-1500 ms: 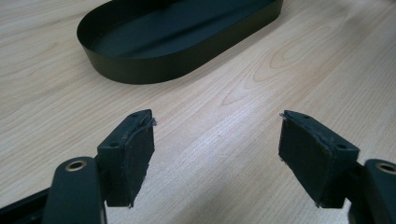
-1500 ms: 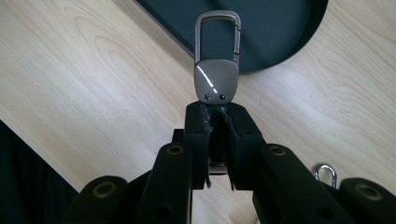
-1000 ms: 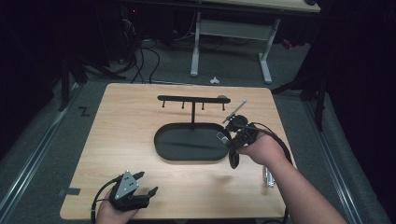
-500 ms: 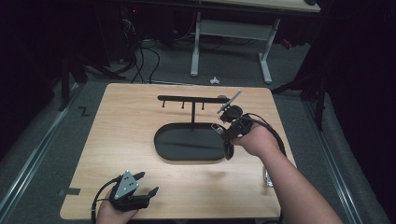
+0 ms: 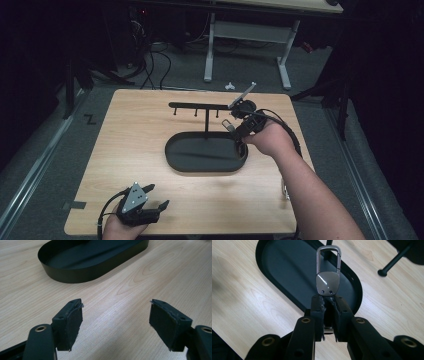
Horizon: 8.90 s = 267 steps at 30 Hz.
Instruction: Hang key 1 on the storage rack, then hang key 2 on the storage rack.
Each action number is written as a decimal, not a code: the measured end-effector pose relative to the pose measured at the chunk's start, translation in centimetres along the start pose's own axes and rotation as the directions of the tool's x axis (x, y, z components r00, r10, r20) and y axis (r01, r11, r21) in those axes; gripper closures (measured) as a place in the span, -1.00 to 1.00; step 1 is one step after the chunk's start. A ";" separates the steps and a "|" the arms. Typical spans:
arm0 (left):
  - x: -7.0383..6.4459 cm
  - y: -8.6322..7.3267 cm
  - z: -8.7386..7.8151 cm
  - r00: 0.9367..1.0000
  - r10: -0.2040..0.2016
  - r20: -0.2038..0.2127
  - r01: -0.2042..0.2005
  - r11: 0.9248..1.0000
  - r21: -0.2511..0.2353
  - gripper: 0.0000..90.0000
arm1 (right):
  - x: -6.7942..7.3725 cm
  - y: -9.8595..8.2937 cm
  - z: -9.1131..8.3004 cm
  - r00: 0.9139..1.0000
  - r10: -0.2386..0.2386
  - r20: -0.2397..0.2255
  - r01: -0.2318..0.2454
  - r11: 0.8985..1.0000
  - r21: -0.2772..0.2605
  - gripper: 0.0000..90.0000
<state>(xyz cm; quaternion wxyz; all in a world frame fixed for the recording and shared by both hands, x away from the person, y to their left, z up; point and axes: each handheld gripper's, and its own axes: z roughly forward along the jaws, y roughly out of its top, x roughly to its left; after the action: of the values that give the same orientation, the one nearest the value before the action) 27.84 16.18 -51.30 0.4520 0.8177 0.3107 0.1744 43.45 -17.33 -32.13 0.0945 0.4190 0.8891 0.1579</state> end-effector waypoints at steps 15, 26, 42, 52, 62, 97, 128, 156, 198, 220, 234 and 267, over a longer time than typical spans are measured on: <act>0.0 -0.1 0.0 1.000 -0.001 0.006 0.001 1.000 0.002 -0.39 | 0.0 2.6 1.1 1.000 0.009 0.001 -0.009 1.000 -0.027 0.79; -0.1 -0.1 0.1 1.000 0.004 0.011 -0.004 1.000 0.014 -0.39 | -0.3 3.2 2.4 1.000 0.026 0.008 -0.026 0.999 -0.022 0.79; 0.0 -0.1 0.0 1.000 -0.003 0.016 0.003 1.000 0.007 -0.39 | -1.0 3.8 4.2 0.998 0.061 0.016 -0.061 0.998 -0.035 0.79; 0.0 -0.1 0.0 1.000 -0.009 0.022 0.009 1.000 0.012 -0.39 | -1.2 4.3 5.0 0.997 0.061 0.046 -0.059 0.997 -0.046 0.77; 0.1 0.0 0.1 1.000 -0.004 0.025 0.003 1.000 0.015 -0.39 | -0.9 3.9 5.0 0.997 0.049 0.055 -0.046 0.998 -0.042 0.61; -0.4 -0.1 0.7 1.000 0.011 0.027 -0.013 0.999 0.042 -0.39 | -2.8 -15.4 6.8 0.987 0.161 0.028 -0.160 0.987 -0.033 0.05; -0.3 -0.2 0.8 1.000 0.018 0.026 -0.019 0.999 0.050 -0.39 | -11.7 -18.6 9.3 0.923 0.375 0.084 -0.383 0.915 0.125 0.38; -0.3 -0.2 0.8 0.999 0.021 0.026 -0.023 0.998 0.052 -0.38 | -9.5 -17.6 10.9 0.964 0.257 0.072 -0.267 0.943 0.197 0.78; -0.1 0.1 0.9 0.998 0.017 0.055 -0.018 1.000 0.022 -0.38 | -5.8 -15.4 5.2 0.981 0.193 0.038 -0.194 0.980 0.032 0.87; -0.3 0.0 1.3 0.998 0.025 0.062 -0.027 0.999 0.034 -0.38 | -5.4 -13.4 3.4 0.985 0.172 0.022 -0.172 0.985 -0.031 0.87; -0.1 -0.2 0.5 0.999 0.018 0.040 -0.019 1.000 0.024 -0.38 | -4.1 -10.8 1.9 0.992 0.124 0.023 -0.122 0.990 -0.071 0.87; 0.2 -0.9 -0.5 1.000 0.008 0.014 -0.008 0.999 0.035 -0.38 | -3.5 -1.9 -0.5 0.998 0.051 0.032 -0.046 0.988 -0.149 0.87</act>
<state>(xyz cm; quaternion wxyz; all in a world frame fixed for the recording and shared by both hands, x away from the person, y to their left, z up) 27.45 16.97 -51.77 0.4393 0.8279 0.3072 0.1649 44.15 -21.28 -32.19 0.1373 0.4353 0.8626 0.2181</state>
